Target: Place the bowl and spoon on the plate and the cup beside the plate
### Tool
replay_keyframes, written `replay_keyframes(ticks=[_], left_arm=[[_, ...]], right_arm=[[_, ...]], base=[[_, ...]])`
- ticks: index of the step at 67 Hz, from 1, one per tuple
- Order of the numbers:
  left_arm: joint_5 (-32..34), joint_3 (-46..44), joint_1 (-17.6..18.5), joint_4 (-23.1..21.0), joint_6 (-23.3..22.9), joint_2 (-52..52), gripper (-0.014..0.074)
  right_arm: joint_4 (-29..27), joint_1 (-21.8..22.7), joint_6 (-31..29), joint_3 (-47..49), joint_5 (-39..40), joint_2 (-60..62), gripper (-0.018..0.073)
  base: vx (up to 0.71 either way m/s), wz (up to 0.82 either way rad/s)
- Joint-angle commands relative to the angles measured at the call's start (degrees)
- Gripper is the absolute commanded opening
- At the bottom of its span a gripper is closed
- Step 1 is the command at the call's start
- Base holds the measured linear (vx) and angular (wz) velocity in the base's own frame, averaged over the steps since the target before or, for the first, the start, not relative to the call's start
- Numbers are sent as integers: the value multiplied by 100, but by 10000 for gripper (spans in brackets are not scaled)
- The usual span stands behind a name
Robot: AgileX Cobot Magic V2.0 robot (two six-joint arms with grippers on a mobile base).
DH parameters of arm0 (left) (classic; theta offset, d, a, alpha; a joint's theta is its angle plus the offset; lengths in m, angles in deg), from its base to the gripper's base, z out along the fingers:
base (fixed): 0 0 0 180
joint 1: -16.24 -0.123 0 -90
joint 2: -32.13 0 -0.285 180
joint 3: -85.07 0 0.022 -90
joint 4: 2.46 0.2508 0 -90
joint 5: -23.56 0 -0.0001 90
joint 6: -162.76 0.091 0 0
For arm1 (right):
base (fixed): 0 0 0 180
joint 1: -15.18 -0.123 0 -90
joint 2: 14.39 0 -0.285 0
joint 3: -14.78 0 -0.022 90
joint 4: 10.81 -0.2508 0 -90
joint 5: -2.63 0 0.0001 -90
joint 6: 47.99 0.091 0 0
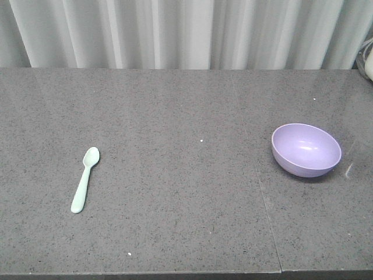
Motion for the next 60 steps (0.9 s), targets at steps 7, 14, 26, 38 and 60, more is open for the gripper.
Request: replay_keyframes(ticks=[7, 14, 26, 38, 60], left_arm=[[-1226, -1591, -4, -70, 72, -1418, -6], [-1875, -2179, -4, -70, 85, -2115, -6], [-2750, -2671, -4, -70, 90, -2879, -6], [-2846, -2677, -4, -70, 84, -3029, -6], [-2846, -2677, -4, -70, 79, -3006, 6]], right_arm=[[54, 12, -69, 1234, -1231, -1037, -11], [54, 12, -69, 1706, -1831, -1553, -11], [42, 12, -69, 1990, -2087, -2023, -11], [16, 12, -64, 1984, -2107, -2033, -11], [12, 12, -64, 1984, -2150, -2033, 10]], base=[[0, 0], [0, 0], [0, 0], [0, 0], [0, 0]])
